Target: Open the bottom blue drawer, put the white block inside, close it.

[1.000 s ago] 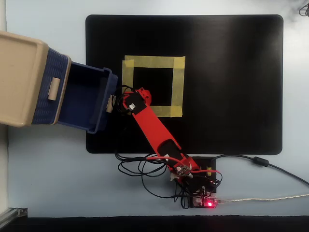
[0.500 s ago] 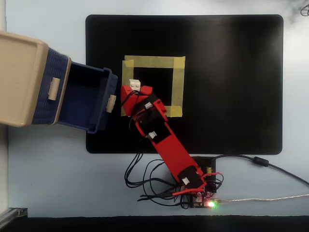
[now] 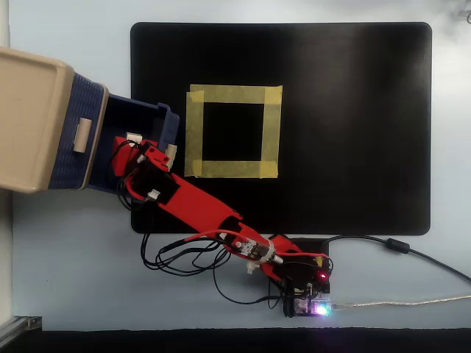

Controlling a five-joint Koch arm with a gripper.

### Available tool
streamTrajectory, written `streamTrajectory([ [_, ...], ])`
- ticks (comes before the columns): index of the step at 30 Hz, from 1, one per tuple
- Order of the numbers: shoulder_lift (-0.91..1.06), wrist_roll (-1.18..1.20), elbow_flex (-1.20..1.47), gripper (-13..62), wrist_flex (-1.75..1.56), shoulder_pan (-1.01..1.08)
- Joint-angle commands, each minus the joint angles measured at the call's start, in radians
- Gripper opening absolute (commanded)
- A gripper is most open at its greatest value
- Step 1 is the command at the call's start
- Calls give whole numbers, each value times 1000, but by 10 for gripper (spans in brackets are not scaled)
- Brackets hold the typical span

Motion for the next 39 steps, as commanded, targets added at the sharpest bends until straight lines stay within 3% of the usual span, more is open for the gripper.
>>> streamTrajectory([
  [1,28,-21,-49,203,-11,-12],
  [3,28,-25,-51,339,-15,-12],
  [9,158,-21,-37,342,69,-2],
  [15,302,100,37,340,430,146],
  [20,141,215,229,340,325,195],
  [29,-5,118,77,343,0,-2],
  [34,-130,51,-14,345,-249,-32],
  [39,-160,51,-26,345,-296,-58],
])
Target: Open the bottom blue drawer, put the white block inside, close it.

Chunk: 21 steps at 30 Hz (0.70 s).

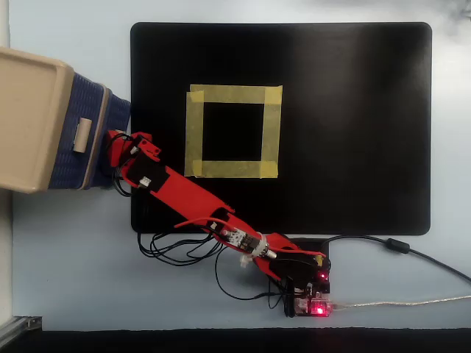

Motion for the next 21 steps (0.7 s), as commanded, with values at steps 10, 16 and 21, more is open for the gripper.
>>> streamTrajectory([
  [10,647,75,44,342,719,296],
  [16,1094,666,824,342,676,640],
  [21,1373,1045,1439,341,466,960],
])
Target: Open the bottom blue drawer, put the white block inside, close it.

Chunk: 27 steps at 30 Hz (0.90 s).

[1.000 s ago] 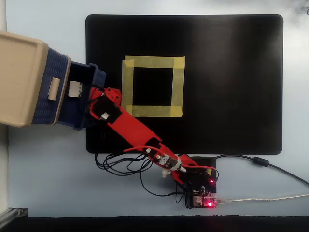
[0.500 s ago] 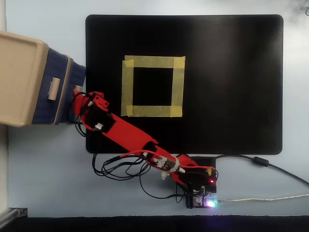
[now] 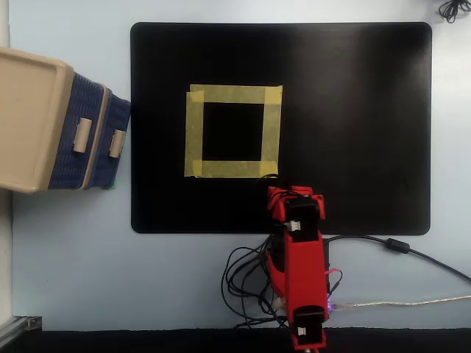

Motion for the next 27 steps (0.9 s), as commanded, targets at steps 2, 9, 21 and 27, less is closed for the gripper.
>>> streamTrajectory([
  [2,207,146,265,342,-160,66],
  [9,337,161,729,347,-290,72],
  [21,337,164,798,346,-196,72],
  [27,337,164,798,346,-196,72],
])
